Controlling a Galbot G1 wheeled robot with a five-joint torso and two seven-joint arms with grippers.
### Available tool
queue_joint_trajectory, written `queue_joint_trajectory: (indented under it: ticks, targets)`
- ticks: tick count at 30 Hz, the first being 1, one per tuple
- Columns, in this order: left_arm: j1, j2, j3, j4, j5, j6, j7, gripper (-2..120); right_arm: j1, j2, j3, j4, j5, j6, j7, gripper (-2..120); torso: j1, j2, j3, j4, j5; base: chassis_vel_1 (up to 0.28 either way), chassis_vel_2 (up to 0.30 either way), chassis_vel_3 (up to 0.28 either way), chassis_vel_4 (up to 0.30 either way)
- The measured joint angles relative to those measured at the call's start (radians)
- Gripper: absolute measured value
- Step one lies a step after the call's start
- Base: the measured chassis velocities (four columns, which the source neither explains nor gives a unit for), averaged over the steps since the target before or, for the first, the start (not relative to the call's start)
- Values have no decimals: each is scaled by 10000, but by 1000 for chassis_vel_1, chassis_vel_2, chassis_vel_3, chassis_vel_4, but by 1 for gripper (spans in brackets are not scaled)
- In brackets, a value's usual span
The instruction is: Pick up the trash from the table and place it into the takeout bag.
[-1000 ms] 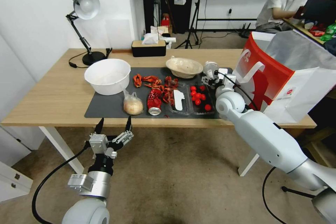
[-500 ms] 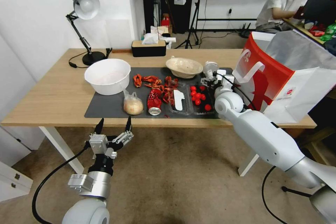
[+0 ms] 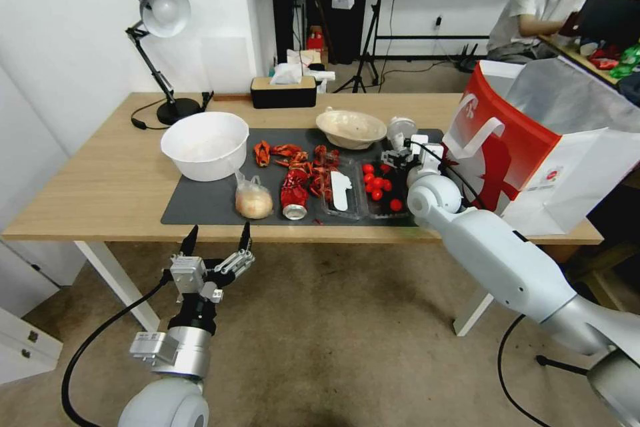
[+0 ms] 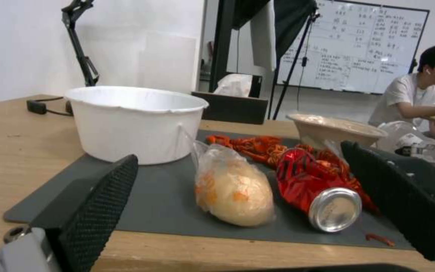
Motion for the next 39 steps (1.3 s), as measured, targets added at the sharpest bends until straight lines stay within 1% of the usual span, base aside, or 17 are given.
queue_joint_trajectory:
  ticks: [19, 31, 34, 35, 38, 39]
  targets:
    - [14, -12, 23, 10, 39, 0, 7, 100, 108, 96, -42, -335, 202, -178, -6, 100, 0, 0, 0, -1, -1, 0, 0, 0, 0]
    - [13, -13, 18, 51, 43, 1, 10, 100, 276, 332, -204, -629, 236, -225, -60, 100, -1, 1, -2, 0, -1, 0, 0, 0, 0]
    - [6, -13, 12, 76, 43, 1, 10, 100, 300, 392, -241, -675, 221, -228, -65, 91, 0, 1, -2, 0, -2, 0, 0, 0, 0]
    - [6, -13, 12, 76, 43, 1, 10, 100, 300, 392, -241, -675, 221, -228, -65, 91, 0, 1, -2, 0, -2, 0, 0, 0, 0]
    - [5, -11, 10, 97, 40, 0, 10, 100, 307, 447, -247, -748, 186, -229, -53, 80, -1, 2, -2, 1, -1, 0, 0, 0, 0]
    - [5, -11, 10, 97, 40, 0, 10, 100, 307, 447, -247, -748, 186, -229, -53, 80, -1, 2, -2, 1, -1, 0, 0, 0, 0]
